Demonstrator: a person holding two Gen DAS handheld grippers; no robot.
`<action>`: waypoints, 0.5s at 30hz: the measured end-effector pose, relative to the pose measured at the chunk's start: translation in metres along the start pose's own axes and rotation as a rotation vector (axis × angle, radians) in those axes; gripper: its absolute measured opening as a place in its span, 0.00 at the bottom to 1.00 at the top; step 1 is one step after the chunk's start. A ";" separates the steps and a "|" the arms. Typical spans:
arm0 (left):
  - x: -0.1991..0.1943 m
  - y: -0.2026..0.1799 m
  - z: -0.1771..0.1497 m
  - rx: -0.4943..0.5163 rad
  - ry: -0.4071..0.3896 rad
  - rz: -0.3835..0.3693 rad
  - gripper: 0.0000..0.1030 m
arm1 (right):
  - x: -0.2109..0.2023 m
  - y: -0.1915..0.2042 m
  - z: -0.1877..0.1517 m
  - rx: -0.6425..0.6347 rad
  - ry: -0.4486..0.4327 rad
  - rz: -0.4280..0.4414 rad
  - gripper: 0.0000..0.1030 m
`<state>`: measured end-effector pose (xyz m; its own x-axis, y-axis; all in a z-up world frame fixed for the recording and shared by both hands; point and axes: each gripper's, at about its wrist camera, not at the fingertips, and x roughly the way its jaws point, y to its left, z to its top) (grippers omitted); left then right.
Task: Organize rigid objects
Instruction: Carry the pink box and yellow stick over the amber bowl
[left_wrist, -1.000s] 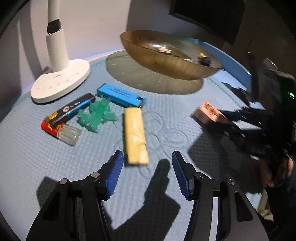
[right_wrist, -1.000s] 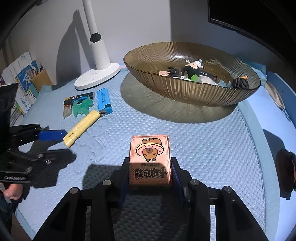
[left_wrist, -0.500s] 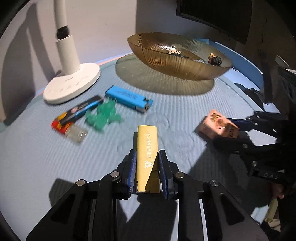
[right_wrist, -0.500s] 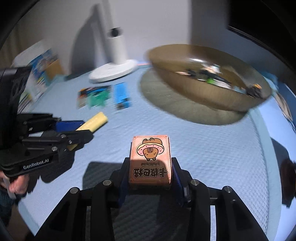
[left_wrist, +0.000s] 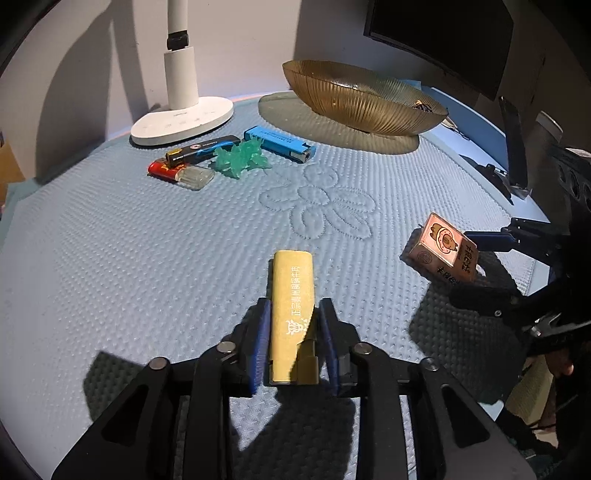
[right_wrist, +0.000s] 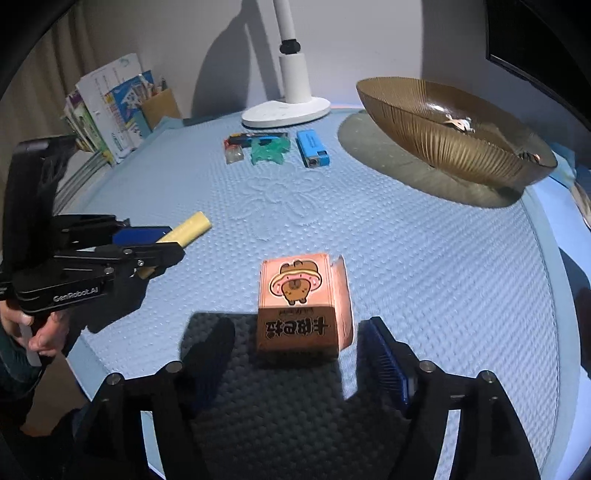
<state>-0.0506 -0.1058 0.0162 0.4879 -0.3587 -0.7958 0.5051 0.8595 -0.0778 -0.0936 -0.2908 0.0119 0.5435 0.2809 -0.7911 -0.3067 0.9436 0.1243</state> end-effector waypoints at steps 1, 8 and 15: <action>0.001 -0.003 0.000 0.008 -0.001 0.007 0.29 | 0.001 0.002 0.000 0.003 -0.003 -0.015 0.69; 0.004 -0.012 0.001 0.027 -0.016 0.042 0.23 | 0.012 0.029 0.010 -0.075 0.004 -0.126 0.51; 0.000 -0.018 0.003 0.047 -0.032 0.020 0.20 | 0.004 0.057 0.002 -0.181 -0.043 -0.094 0.39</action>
<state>-0.0574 -0.1220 0.0197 0.5208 -0.3537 -0.7769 0.5273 0.8490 -0.0331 -0.1074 -0.2360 0.0169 0.6077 0.2042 -0.7675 -0.3869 0.9201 -0.0616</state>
